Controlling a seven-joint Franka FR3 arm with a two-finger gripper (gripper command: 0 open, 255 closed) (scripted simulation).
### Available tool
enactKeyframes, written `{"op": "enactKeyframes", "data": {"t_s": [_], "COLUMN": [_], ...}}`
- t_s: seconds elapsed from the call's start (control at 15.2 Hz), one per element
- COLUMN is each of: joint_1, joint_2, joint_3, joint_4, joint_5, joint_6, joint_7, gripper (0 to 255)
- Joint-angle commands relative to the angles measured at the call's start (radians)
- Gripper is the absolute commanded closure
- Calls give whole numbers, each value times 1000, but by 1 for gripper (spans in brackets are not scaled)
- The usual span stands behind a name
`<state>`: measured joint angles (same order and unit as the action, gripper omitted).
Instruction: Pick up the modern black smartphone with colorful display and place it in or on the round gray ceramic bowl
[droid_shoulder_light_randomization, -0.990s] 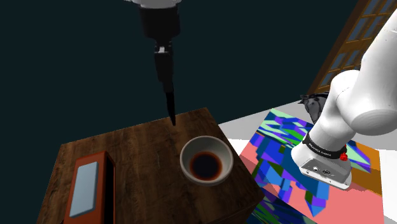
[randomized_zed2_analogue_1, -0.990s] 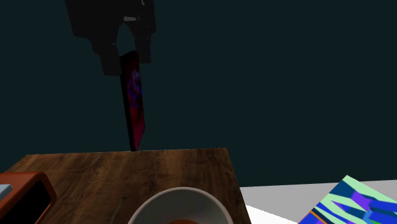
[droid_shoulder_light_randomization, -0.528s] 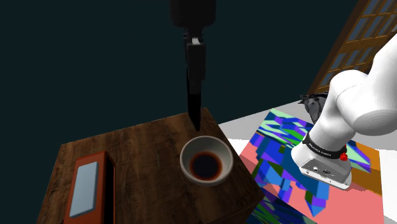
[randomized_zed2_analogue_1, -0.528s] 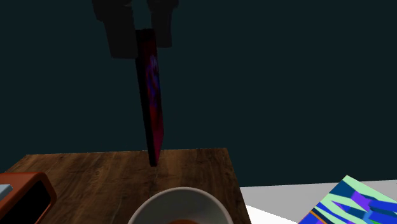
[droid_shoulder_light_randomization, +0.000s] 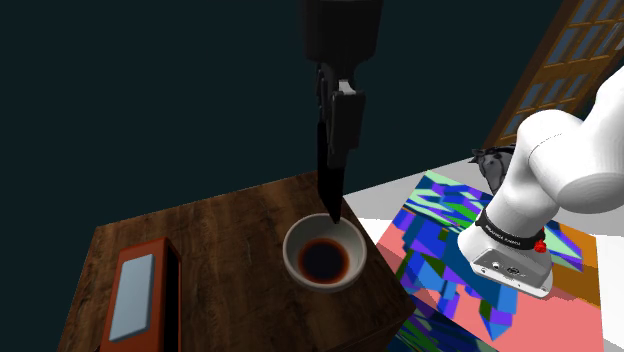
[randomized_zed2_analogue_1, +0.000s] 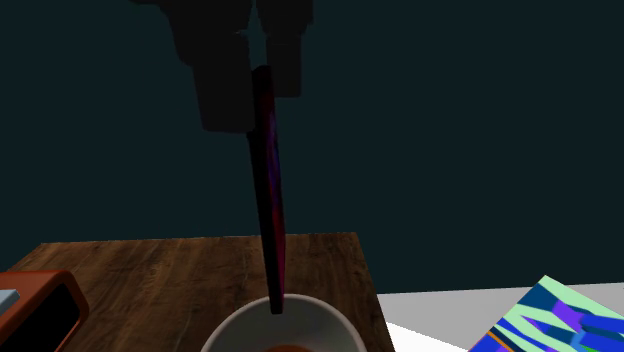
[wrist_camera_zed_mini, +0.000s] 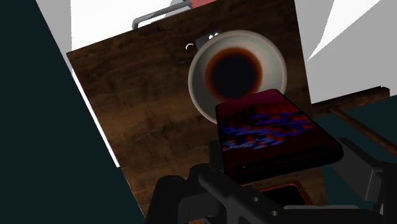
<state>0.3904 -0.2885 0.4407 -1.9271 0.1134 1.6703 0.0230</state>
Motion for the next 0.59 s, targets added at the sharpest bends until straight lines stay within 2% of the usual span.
{"op": "enactKeyframes", "data": {"t_s": [0.0,0.53], "joint_1": [2,6], "joint_2": [-6,-10], "joint_3": [2,9], "joint_4": [-32,-143], "joint_5": [3,9], "joint_6": [27,134], "joint_7": [0,-3], "gripper": [255,255]}}
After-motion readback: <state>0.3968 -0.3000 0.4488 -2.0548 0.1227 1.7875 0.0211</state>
